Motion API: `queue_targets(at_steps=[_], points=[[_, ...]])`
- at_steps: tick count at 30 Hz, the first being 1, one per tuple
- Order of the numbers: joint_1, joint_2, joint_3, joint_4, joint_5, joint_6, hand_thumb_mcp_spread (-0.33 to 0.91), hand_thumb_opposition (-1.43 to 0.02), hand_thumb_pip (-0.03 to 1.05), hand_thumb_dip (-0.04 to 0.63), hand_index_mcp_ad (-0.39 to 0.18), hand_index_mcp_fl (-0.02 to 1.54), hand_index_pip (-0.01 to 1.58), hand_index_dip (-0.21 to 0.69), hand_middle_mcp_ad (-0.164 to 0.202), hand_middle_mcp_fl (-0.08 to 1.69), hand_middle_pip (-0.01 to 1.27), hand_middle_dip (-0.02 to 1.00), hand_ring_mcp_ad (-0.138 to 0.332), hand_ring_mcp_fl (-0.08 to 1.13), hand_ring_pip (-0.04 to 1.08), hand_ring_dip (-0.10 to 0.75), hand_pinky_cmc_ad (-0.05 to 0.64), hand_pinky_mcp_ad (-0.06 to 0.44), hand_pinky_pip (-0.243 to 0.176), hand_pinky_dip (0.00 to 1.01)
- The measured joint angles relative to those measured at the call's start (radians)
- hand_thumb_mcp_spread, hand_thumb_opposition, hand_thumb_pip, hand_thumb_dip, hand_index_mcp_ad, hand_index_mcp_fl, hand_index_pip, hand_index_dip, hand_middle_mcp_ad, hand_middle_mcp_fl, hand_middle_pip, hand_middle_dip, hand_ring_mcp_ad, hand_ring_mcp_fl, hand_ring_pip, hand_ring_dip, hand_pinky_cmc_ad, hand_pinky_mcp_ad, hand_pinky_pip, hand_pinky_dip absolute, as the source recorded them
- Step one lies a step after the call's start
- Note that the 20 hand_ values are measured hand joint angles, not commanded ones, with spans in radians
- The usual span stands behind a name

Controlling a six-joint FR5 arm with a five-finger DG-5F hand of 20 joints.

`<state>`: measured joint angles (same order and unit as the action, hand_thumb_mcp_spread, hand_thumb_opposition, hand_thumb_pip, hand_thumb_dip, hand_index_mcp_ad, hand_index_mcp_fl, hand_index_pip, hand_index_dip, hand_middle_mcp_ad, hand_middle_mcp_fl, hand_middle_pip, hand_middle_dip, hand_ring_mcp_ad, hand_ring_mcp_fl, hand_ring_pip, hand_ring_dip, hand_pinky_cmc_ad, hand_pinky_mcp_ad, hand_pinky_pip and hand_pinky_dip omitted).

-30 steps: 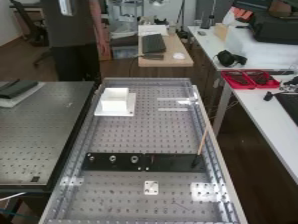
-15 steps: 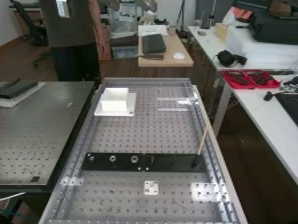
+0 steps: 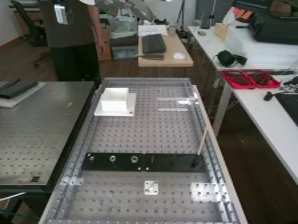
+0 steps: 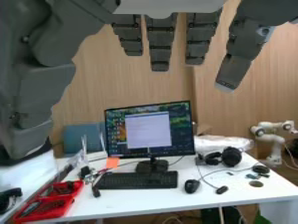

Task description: Grab the smaller nut and place it in the white container

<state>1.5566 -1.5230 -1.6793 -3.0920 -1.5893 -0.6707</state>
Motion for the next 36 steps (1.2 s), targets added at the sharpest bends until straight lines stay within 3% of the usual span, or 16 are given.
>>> queue_targets(at_steps=[13, 22, 27, 30, 36], points=[[-0.023, 0.024, -0.110, 0.052, -0.003, -0.003, 0.30, -0.72, 0.44, 0.084, -0.009, 0.03, 0.09, -0.019, 0.075, 0.09, 0.13, 0.20, 0.169, 0.00, 0.15, 0.065, 0.428, 0.344, -0.101, 0.65], [-0.080, 0.036, -0.184, 0.086, -0.037, -0.026, 0.31, -0.74, 0.47, 0.098, -0.009, 0.04, 0.10, -0.066, 0.077, 0.12, 0.13, 0.20, 0.173, 0.00, 0.16, 0.065, 0.428, 0.347, -0.101, 0.65], [-0.140, 0.029, -0.221, 0.108, -0.100, -0.025, 0.31, -0.75, 0.48, 0.113, -0.012, 0.04, 0.18, -0.091, 0.075, 0.11, 0.13, 0.20, 0.175, 0.00, 0.15, 0.065, 0.428, 0.344, -0.101, 0.65], [-0.173, 0.017, -0.234, 0.118, -0.140, -0.026, 0.30, -0.76, 0.55, 0.126, -0.024, 0.05, 0.25, -0.091, 0.077, 0.14, 0.13, 0.20, 0.175, 0.00, 0.15, 0.065, 0.424, 0.344, -0.101, 0.65], [-0.220, -0.004, -0.282, 0.173, -0.192, -0.045, 0.31, -0.77, 0.55, 0.143, -0.049, 0.05, 0.35, -0.091, 0.075, 0.13, 0.13, 0.21, 0.173, 0.00, 0.15, 0.065, 0.424, 0.344, -0.105, 0.61]])
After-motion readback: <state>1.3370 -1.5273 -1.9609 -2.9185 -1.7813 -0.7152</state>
